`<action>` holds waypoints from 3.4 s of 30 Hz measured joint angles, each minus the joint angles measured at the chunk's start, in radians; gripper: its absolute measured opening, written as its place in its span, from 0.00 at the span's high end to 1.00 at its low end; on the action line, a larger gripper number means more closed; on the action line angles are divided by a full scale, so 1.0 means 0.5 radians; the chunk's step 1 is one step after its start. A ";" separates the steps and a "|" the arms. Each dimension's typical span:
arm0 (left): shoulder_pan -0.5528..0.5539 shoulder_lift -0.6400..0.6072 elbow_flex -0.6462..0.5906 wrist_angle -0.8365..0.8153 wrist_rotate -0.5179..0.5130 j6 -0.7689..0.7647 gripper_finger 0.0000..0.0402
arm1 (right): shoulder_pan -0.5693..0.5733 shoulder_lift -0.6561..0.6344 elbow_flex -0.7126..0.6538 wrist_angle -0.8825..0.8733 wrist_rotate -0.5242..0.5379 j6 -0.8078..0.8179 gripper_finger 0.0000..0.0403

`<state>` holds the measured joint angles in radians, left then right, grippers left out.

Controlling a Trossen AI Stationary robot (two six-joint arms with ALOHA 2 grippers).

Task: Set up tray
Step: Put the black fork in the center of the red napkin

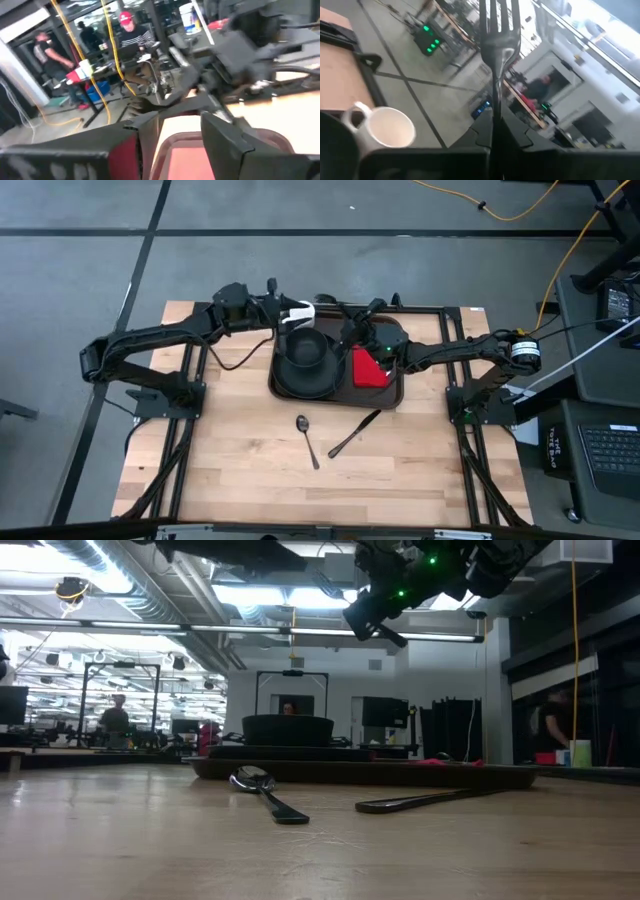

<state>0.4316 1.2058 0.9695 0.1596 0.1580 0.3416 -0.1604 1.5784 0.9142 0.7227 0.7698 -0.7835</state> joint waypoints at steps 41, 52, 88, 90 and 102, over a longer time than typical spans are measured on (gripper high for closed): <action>0.002 -0.824 -1.144 0.512 -0.013 -0.103 0.68 | 0.103 -0.003 0.681 -2.249 -0.136 2.299 0.96; 0.002 -0.824 -1.144 0.370 -0.013 -0.104 0.68 | 0.013 -0.003 0.723 -2.602 -0.226 2.898 0.96; 0.002 -0.823 -1.145 0.331 -0.013 -0.293 0.68 | -0.074 -0.003 -0.127 -2.104 -0.379 3.970 0.96; 0.002 -0.823 -1.145 0.344 -0.013 -0.292 0.68 | -0.084 -0.003 -0.168 -2.035 -0.380 3.974 0.96; 0.002 -0.823 -1.145 0.371 -0.013 -0.291 0.68 | -0.095 0.008 -0.245 -1.921 -0.400 3.986 0.96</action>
<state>0.4324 0.7944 0.3969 0.3450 0.1513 0.1962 -0.2077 1.5822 0.7918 -0.2376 0.5700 1.2096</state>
